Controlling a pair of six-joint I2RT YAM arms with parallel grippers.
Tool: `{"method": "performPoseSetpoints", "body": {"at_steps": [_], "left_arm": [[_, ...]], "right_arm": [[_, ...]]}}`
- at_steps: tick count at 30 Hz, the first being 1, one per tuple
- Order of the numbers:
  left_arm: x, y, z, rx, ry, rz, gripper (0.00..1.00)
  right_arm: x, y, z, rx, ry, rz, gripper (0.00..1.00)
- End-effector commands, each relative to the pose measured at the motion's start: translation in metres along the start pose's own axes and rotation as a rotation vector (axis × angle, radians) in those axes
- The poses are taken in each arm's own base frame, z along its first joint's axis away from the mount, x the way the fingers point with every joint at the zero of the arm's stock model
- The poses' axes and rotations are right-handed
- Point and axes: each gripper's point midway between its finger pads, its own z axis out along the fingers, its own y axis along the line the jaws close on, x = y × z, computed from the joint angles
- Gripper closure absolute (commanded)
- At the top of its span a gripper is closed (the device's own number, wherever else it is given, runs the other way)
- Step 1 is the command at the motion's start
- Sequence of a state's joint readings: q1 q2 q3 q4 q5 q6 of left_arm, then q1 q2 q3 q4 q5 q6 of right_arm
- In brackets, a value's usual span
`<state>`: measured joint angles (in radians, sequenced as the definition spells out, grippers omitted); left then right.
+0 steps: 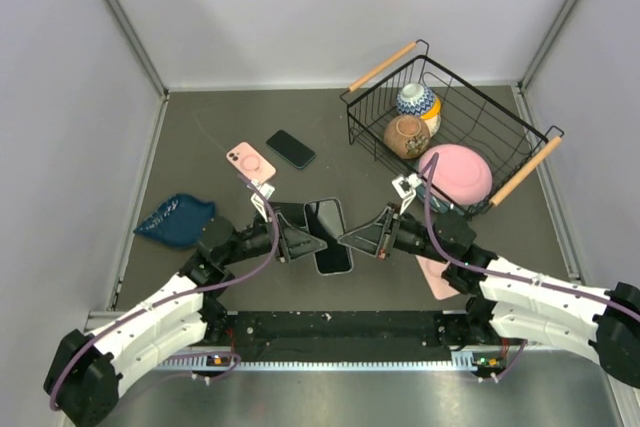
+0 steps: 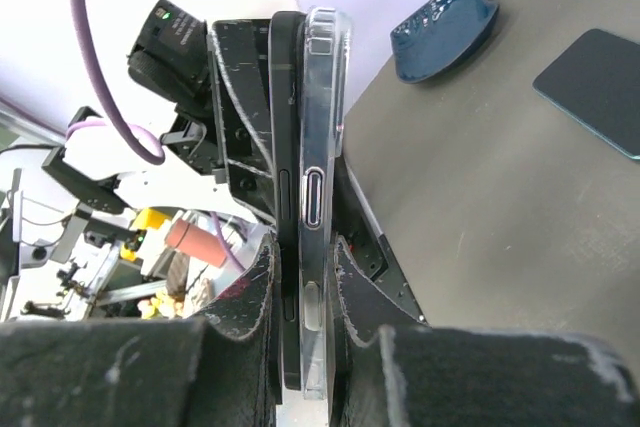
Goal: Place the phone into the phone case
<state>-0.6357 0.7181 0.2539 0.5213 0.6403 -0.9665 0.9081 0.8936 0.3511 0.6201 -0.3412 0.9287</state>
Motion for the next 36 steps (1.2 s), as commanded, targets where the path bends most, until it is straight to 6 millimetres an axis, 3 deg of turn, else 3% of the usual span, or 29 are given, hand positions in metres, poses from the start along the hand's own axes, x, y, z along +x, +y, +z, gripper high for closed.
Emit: {"method": "performPoseSetpoints", "body": {"at_steps": [1,3,4,5,10,13,19,24,27,30,32,36], "left_arm": [[-0.006,-0.019,-0.003,0.099,-0.03,0.068,0.77],[-0.005,-0.022,-0.005,0.112,-0.031,0.086,0.87],[-0.004,-0.023,-0.005,0.115,-0.024,0.09,0.97],[-0.003,-0.024,-0.006,0.118,-0.019,0.098,1.0],[0.002,-0.035,-0.01,0.167,0.011,0.137,1.0],[0.004,-0.04,-0.011,0.185,0.037,0.151,1.0],[0.011,-0.048,-0.013,0.23,0.097,0.163,1.0],[0.014,-0.046,-0.013,0.226,0.116,0.159,1.0],[0.015,-0.044,-0.013,0.221,0.122,0.155,1.0],[0.015,-0.042,-0.012,0.212,0.122,0.153,1.0],[0.015,-0.037,-0.011,0.18,0.124,0.146,1.0],[0.013,-0.031,-0.009,0.146,0.12,0.137,1.0]], "right_arm": [[-0.02,0.04,-0.001,-0.134,-0.057,-0.053,0.87],[-0.024,0.043,-0.002,-0.123,-0.066,-0.068,0.79],[-0.025,0.041,-0.002,-0.109,-0.067,-0.071,0.71],[-0.025,0.04,-0.004,-0.088,-0.061,-0.071,0.67],[-0.036,0.048,-0.005,-0.068,-0.078,-0.078,0.4],[-0.04,0.047,-0.003,-0.03,-0.065,-0.103,0.34],[-0.047,0.044,0.007,0.016,-0.032,-0.155,0.33],[-0.048,0.048,0.015,-0.008,-0.02,-0.162,0.42],[-0.044,0.045,0.019,-0.013,-0.004,-0.155,0.57],[-0.042,0.045,0.021,-0.023,0.008,-0.152,0.88],[-0.042,0.044,0.021,-0.024,0.007,-0.158,0.98],[-0.041,0.041,0.022,-0.015,0.009,-0.166,1.0]]}}
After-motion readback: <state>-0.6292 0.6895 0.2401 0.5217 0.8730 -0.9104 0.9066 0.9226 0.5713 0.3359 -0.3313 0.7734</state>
